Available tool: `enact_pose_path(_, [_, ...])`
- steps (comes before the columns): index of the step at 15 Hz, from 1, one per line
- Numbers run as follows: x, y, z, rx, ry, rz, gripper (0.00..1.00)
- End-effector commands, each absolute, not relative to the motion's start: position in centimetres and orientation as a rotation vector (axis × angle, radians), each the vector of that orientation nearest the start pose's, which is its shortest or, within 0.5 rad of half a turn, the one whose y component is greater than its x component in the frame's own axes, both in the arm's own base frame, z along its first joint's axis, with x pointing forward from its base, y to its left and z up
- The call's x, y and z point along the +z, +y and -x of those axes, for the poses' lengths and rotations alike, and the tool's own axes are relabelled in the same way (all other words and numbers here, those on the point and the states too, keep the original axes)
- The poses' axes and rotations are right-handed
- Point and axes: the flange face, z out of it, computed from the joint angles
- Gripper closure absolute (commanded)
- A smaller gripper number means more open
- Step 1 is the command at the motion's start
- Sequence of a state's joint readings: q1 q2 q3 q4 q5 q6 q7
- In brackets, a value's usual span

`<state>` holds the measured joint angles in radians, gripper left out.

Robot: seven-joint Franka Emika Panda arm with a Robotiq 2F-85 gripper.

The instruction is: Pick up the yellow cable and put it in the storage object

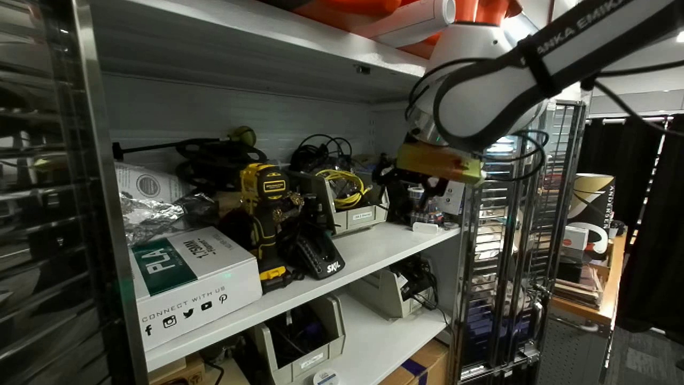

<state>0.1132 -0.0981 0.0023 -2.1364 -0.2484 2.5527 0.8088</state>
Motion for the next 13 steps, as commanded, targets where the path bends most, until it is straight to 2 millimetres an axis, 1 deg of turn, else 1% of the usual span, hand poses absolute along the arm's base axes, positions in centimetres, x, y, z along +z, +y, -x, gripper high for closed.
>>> enact_pose_path(1, [56.3,2.8,-52.0,-0.664,0.744,2.954,0.00])
enact_pose_path(2, [57.6,1.9,-51.3,-0.608,0.739,2.982,0.00])
enact_pose_path(4, [59.3,0.3,-50.0,-0.492,0.709,3.024,0.00])
enact_pose_path(6, [60.1,-0.6,-48.7,-0.363,0.624,3.052,0.00])
enact_pose_path(7, [59.0,-0.3,-49.3,-0.434,0.710,3.046,0.00])
enact_pose_path(9, [59.5,-0.6,-48.7,-0.382,0.666,3.058,0.00])
enact_pose_path(13, [59.3,-0.6,-48.8,-0.370,0.653,3.063,0.00])
